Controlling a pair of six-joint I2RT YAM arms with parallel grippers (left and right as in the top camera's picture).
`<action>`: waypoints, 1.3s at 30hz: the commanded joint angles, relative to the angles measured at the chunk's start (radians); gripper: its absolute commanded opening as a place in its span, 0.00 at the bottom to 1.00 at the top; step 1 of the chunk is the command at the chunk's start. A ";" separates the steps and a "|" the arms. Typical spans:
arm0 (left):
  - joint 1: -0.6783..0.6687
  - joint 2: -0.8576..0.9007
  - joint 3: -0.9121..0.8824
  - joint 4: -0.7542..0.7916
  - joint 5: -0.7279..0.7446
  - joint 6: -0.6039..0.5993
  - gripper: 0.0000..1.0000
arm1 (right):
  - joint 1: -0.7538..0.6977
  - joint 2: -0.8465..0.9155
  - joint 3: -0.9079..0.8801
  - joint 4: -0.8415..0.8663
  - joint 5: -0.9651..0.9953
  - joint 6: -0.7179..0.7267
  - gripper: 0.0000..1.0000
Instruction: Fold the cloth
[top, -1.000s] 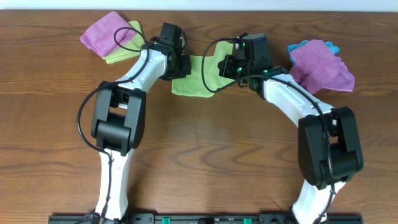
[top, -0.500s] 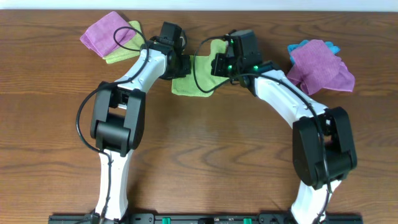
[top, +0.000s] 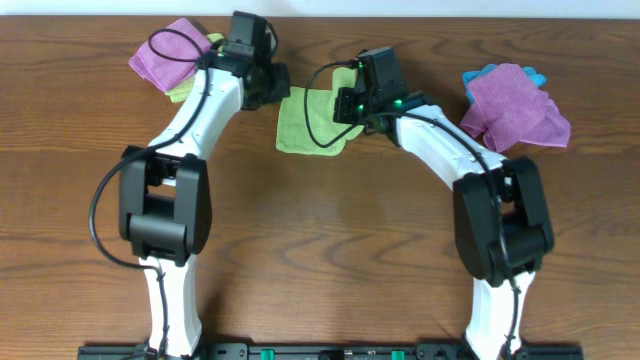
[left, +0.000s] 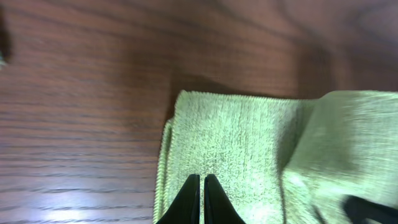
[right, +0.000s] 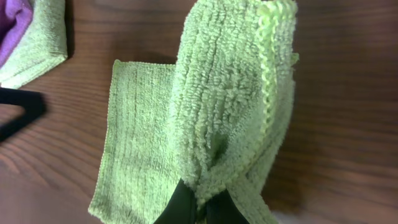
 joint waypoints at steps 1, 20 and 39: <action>0.022 -0.059 -0.008 -0.003 0.003 -0.008 0.06 | 0.032 0.039 0.057 -0.005 0.023 -0.021 0.01; 0.068 -0.117 -0.008 -0.032 0.005 -0.008 0.06 | 0.084 0.097 0.111 -0.014 0.065 -0.017 0.01; 0.068 -0.117 -0.008 -0.031 0.015 -0.009 0.06 | 0.097 0.116 0.116 0.017 0.064 -0.002 0.01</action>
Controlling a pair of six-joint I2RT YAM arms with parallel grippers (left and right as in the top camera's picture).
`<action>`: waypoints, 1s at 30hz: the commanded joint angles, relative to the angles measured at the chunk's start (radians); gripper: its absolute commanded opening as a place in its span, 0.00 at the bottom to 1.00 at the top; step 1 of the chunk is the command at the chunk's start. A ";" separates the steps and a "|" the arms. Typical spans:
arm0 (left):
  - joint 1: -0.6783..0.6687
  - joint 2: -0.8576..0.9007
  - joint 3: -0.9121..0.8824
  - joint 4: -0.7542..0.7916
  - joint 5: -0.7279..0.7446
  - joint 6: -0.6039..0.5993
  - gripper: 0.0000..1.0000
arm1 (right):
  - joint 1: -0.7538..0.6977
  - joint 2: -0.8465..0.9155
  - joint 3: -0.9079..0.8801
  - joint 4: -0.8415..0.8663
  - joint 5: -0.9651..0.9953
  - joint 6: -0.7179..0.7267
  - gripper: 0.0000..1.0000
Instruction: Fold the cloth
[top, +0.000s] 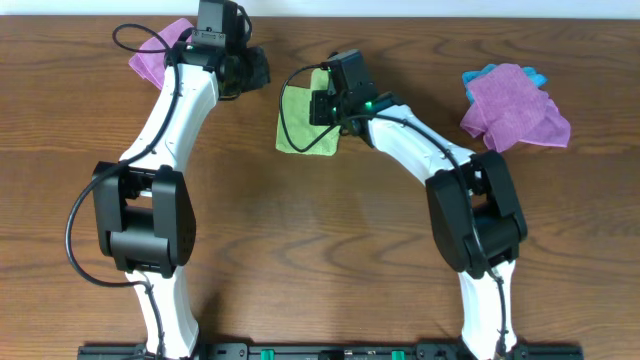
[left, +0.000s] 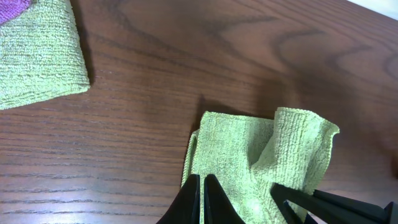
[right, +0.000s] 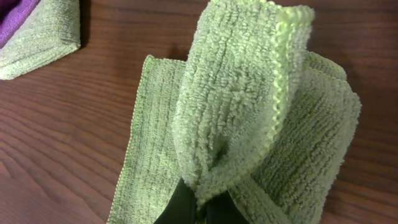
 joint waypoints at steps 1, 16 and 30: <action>0.005 -0.032 -0.008 -0.002 0.014 -0.009 0.06 | 0.011 0.026 0.024 -0.001 0.011 0.008 0.01; 0.053 -0.057 -0.004 -0.002 0.014 -0.016 0.06 | 0.032 0.028 0.056 -0.005 -0.058 0.003 0.34; 0.056 -0.064 -0.004 0.000 0.014 -0.019 0.06 | 0.066 0.028 0.123 -0.031 -0.081 -0.018 0.38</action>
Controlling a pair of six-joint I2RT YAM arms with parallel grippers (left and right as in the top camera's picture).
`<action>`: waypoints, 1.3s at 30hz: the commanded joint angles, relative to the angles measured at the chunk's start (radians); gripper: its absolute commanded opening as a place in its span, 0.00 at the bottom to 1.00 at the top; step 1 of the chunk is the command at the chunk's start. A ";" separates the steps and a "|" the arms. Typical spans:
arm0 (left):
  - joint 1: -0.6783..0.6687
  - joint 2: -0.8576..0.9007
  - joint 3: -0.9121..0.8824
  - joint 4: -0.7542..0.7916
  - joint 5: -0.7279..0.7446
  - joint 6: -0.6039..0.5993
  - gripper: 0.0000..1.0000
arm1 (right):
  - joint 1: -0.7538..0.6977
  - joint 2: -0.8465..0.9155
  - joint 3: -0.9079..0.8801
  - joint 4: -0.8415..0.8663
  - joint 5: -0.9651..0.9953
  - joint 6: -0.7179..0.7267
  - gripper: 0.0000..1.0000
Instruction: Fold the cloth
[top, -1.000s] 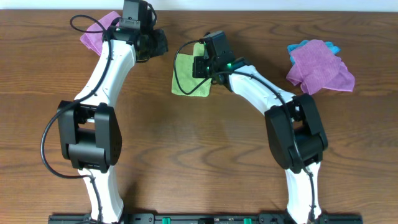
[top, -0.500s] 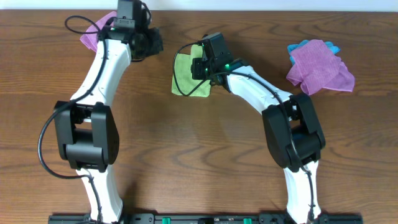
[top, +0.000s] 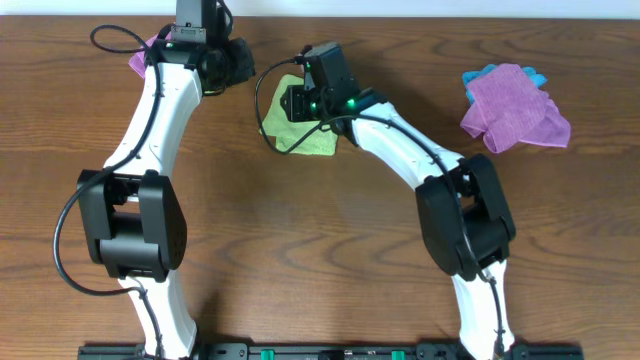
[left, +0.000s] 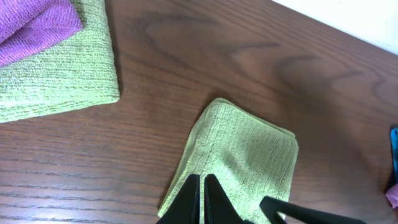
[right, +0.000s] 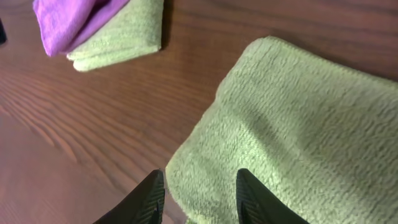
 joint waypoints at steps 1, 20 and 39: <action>0.003 -0.029 -0.004 -0.001 -0.001 0.000 0.06 | 0.002 0.012 0.023 -0.026 -0.006 -0.023 0.38; 0.063 -0.082 -0.004 -0.042 0.001 0.004 0.06 | 0.005 0.009 0.077 -0.356 0.050 -0.674 0.61; 0.063 -0.082 -0.004 -0.073 0.001 0.004 0.06 | 0.029 0.014 0.077 -0.354 0.085 -0.809 0.60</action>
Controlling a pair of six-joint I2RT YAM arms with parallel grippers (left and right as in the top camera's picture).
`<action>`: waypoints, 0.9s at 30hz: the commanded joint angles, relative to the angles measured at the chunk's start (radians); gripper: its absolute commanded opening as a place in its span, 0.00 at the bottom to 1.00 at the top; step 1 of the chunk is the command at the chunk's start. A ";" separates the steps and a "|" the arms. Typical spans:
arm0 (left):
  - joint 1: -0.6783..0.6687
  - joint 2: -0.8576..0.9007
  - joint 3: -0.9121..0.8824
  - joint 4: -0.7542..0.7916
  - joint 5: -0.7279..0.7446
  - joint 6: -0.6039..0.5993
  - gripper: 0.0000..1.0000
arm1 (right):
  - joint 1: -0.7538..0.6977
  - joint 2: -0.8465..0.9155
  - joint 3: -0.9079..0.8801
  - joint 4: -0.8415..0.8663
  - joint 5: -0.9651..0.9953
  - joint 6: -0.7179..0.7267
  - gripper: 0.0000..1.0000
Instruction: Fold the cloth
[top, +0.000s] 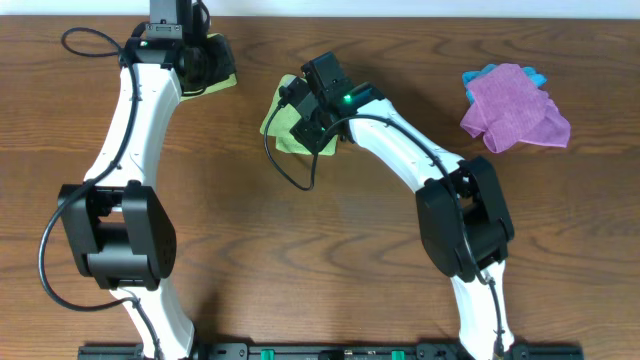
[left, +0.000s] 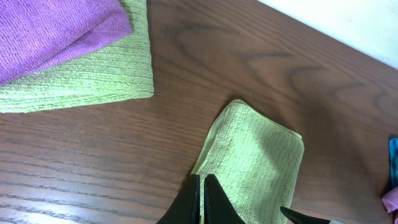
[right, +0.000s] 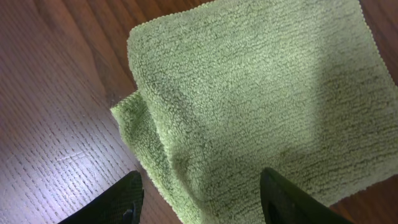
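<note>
The green cloth (right: 261, 93) lies folded on the wooden table, a thick doubled edge on its left side. It shows as a small green patch (top: 280, 125) under the right arm, and in the left wrist view as a folded rectangle (left: 258, 155). My right gripper (right: 208, 202) hovers over it, wide open and holding nothing, one finger on each side of the cloth's near edge. My left gripper (left: 203, 199) is shut and empty, high above the table at the back left (top: 203, 62).
A purple cloth (left: 56, 31) lies folded on a folded green one (left: 93, 81) at the back left, under the left arm. A loose purple cloth (top: 515, 108) over a blue one (top: 490, 75) lies at the back right.
My right gripper has opened wider and turned over the folded cloth. The left arm has drawn further to the back left. The cloth lies folded as before.
First my right gripper was shut on a raised flap of the green cloth, with the left gripper shut low over its left part. Then the left arm had pulled back while the right still held the flap. Later the right was open and the cloth lay folded, as now.
</note>
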 joint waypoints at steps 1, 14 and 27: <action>0.003 -0.026 -0.004 -0.004 0.000 0.004 0.06 | 0.015 0.018 0.020 -0.001 0.006 -0.028 0.60; 0.003 -0.026 -0.004 -0.014 0.000 0.004 0.06 | 0.025 0.073 0.020 0.000 0.040 -0.035 0.52; 0.003 -0.026 -0.004 -0.015 0.000 0.004 0.06 | 0.025 0.040 0.020 -0.020 0.161 -0.034 0.01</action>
